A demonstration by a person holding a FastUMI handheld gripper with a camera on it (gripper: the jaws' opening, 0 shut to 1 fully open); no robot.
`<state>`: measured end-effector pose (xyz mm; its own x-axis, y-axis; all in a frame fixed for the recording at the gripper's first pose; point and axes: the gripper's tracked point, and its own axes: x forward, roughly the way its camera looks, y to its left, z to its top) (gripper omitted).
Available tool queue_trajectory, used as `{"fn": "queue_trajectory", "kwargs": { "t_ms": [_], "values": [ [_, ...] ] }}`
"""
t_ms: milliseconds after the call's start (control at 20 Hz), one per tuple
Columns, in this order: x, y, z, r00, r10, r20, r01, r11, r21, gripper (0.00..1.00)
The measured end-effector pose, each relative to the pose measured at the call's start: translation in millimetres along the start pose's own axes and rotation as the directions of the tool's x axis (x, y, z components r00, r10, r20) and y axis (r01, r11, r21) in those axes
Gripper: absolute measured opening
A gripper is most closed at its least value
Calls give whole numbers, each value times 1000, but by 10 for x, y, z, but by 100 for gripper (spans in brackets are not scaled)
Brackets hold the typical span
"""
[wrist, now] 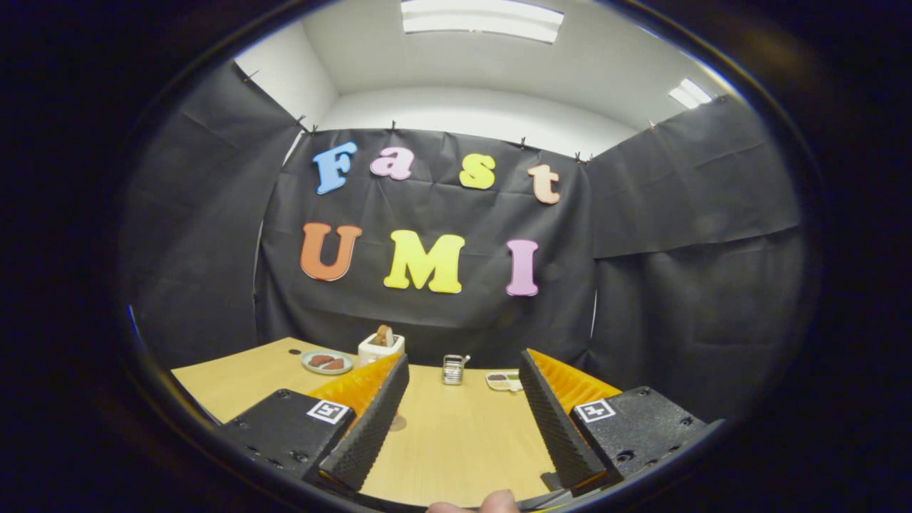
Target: Take the bottle from table, then pour the juice into the cup, finally place the bottle on the coaster
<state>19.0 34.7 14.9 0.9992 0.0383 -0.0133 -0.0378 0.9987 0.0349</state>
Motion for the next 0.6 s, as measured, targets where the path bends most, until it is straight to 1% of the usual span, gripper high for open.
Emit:
{"fn": "queue_trajectory", "kwargs": {
  "t_ms": [600],
  "values": [
    [0,199,7,1000,24,5,-24,1000,-9,99]
  ]
}}
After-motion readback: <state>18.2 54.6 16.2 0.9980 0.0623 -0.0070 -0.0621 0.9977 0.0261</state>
